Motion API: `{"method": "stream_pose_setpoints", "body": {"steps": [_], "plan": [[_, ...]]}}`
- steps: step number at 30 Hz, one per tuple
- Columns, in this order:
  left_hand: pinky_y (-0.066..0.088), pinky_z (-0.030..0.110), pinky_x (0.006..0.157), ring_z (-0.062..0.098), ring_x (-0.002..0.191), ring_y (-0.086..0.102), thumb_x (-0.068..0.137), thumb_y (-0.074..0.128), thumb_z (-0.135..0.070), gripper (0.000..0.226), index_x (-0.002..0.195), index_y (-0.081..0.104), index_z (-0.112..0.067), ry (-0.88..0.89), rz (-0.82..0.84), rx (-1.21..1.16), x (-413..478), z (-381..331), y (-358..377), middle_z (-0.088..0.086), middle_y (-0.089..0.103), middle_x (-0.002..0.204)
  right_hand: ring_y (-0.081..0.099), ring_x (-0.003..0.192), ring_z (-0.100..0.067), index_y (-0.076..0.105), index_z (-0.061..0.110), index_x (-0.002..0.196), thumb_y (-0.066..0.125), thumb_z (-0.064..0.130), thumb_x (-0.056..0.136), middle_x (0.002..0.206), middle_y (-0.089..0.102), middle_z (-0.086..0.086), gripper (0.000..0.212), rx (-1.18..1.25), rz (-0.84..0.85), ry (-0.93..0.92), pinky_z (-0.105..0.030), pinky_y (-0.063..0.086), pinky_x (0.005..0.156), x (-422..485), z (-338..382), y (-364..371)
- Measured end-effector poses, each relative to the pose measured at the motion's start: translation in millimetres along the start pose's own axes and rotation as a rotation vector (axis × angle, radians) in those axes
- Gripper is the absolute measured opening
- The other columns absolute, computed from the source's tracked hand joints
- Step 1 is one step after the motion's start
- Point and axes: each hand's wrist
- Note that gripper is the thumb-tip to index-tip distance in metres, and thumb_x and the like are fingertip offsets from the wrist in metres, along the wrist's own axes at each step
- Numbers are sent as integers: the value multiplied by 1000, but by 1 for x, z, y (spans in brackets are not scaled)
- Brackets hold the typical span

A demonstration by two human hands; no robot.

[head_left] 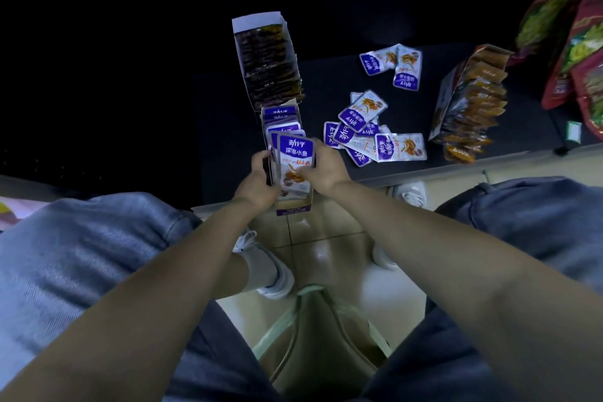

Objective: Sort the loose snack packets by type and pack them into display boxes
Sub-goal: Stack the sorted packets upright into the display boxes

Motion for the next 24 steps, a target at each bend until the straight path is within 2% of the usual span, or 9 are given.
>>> {"method": "stream_pose_setpoints", "body": {"steps": [4, 7, 12, 14, 16, 19, 21, 24], "plan": [[51, 41, 91, 21, 102, 59, 92, 59, -16, 73, 146, 11, -30, 4, 20, -8, -1, -1, -1, 8, 56, 120, 56, 113, -24, 50, 9, 127, 71, 9, 82, 125, 52, -14, 50, -94, 39, -19, -31, 46, 92, 2, -5, 2], [51, 43, 93, 23, 110, 58, 90, 62, -19, 80, 147, 7, -34, 4, 34, 15, 0, 3, -1, 11, 53, 128, 55, 110, -22, 44, 12, 127, 70, 5, 82, 128, 43, -12, 51, -78, -28, 15, -29, 47, 89, 1, -6, 6], [49, 37, 90, 23, 118, 54, 91, 62, -18, 82, 149, 6, -32, -4, 54, 32, -3, 2, -1, 11, 52, 133, 59, 105, -21, 45, 12, 128, 68, 3, 82, 122, 51, -12, 52, -15, -8, 28, -36, 52, 92, 4, -6, 10], [47, 34, 86, 25, 118, 53, 91, 61, -20, 74, 149, 15, -29, 6, -23, 157, -3, -1, -2, 13, 46, 135, 59, 106, -20, 45, 12, 134, 64, 3, 85, 121, 53, -12, 52, 6, 16, 3, -38, 52, 94, 4, -5, 5], [47, 34, 83, 27, 114, 55, 92, 59, -22, 55, 142, 34, -20, 55, -201, 308, -4, -8, -4, 15, 44, 132, 56, 104, -17, 42, 13, 140, 63, 8, 89, 115, 55, -7, 56, 41, 18, -10, -35, 50, 93, 5, -5, -5], [51, 36, 78, 25, 106, 57, 92, 55, -14, 31, 123, 53, -12, 266, -385, 376, -3, -28, 2, 12, 48, 125, 55, 94, -15, 49, 13, 134, 58, 7, 91, 102, 56, -2, 44, 52, -32, 17, -33, 49, 92, 11, -14, -32], [49, 35, 74, 25, 97, 59, 91, 52, -9, 24, 113, 60, -12, 405, -392, 407, 2, -47, 13, 9, 53, 118, 55, 88, -15, 61, 11, 120, 53, 6, 92, 96, 61, -4, 30, -3, -68, 46, -33, 49, 89, 17, -28, -53], [48, 36, 73, 25, 88, 58, 88, 51, -7, 21, 105, 64, -12, 509, -298, 411, 19, -76, 38, 9, 55, 106, 60, 90, -21, 67, 12, 108, 51, 6, 91, 96, 65, -8, 24, -107, -73, 111, -25, 46, 79, 25, -55, -88]]}}
Point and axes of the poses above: each hand's wrist, its own x-axis towards the middle knuckle, its own y-axis out of the palm, z = x × y
